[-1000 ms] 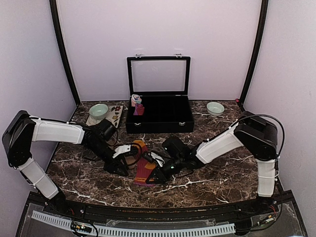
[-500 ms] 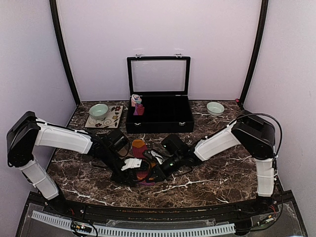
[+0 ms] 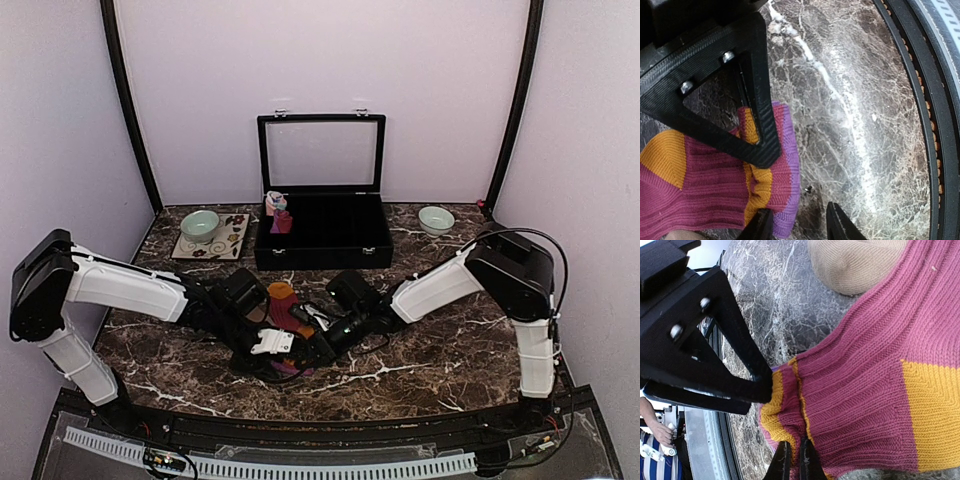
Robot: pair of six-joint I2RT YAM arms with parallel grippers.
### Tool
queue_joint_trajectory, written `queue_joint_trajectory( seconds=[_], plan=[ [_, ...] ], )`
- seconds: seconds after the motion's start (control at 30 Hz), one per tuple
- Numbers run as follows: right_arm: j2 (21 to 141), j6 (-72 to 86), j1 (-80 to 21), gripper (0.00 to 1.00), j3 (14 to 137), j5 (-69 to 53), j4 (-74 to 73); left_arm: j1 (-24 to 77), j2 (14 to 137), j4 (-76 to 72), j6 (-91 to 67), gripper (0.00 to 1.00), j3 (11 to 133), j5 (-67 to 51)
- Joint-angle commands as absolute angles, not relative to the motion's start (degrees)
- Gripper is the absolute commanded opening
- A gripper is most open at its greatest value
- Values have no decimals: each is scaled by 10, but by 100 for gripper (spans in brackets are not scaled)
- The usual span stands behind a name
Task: Roll the socks
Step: Roll the sock at the center of the board.
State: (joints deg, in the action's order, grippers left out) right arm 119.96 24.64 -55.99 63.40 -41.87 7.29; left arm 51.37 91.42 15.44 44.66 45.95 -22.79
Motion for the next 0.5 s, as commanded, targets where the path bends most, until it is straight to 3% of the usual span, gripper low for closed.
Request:
queue_joint_trajectory(
  seconds=[0.0, 0.2, 0.47],
  plan=[
    [1254, 252, -548, 0, 610, -327, -35, 523, 939, 148, 467, 36, 474, -197],
    [1256, 263, -543, 0, 603, -338, -31, 524, 965, 139, 472, 28, 467, -172],
    [1241, 265, -539, 1, 598, -325, -26, 525, 985, 144, 459, 0, 480, -170]
  ],
)
